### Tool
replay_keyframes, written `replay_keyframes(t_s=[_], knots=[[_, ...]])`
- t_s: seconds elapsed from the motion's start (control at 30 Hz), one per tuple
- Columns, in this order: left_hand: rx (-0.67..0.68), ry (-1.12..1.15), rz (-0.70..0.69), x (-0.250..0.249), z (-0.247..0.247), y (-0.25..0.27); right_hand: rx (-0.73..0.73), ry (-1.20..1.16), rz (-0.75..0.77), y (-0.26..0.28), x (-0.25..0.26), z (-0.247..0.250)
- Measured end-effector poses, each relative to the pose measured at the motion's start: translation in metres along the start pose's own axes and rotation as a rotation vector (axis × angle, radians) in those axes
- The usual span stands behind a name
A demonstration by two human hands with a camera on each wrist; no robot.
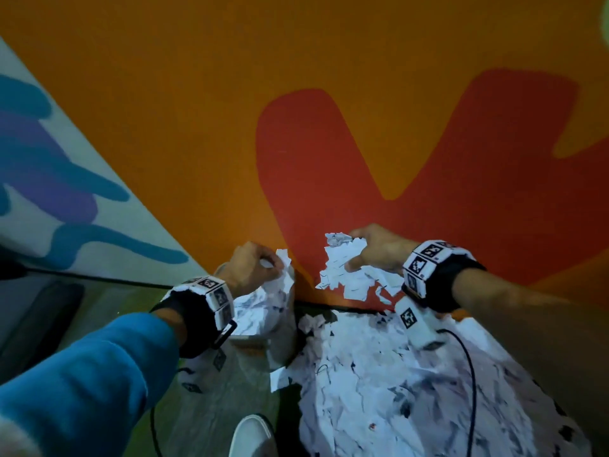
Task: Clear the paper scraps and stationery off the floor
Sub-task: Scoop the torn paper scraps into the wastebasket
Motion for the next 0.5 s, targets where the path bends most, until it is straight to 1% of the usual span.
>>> replay_keyframes(t_s=[0.1, 0.23, 0.33, 0.43, 0.5], knots=[[-0.100, 0.064, 0.087, 0.051, 0.031, 0.014, 0.018, -0.008, 0.018, -0.010, 0.041, -0.018], [-0.134, 0.064, 0.200, 0.098, 0.050, 0.023, 0.058, -0.020, 0.040, -0.033, 0.094, -0.062], [-0.106, 0.029, 0.230, 0.112, 0.046, 0.021, 0.067, -0.042, 0.018, -0.053, 0.116, -0.096], [-0.020, 0.016, 0.269, 0.128, 0.035, 0.022, 0.056, -0.067, -0.021, -0.072, 0.129, -0.128], [0.011, 0.049, 0.302, 0.139, 0.028, 0.025, 0.028, -0.104, -0.027, -0.082, 0.135, -0.145]])
Point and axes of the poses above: each hand's wrist, its own y-axis away from the middle knuckle, its own z-axis out of the back of the hand, x = y × z, the point moved 10 cm from there along -y, towards the middle knuckle, and after that the axes turned 7 degrees about y, right-handed, at the moved point
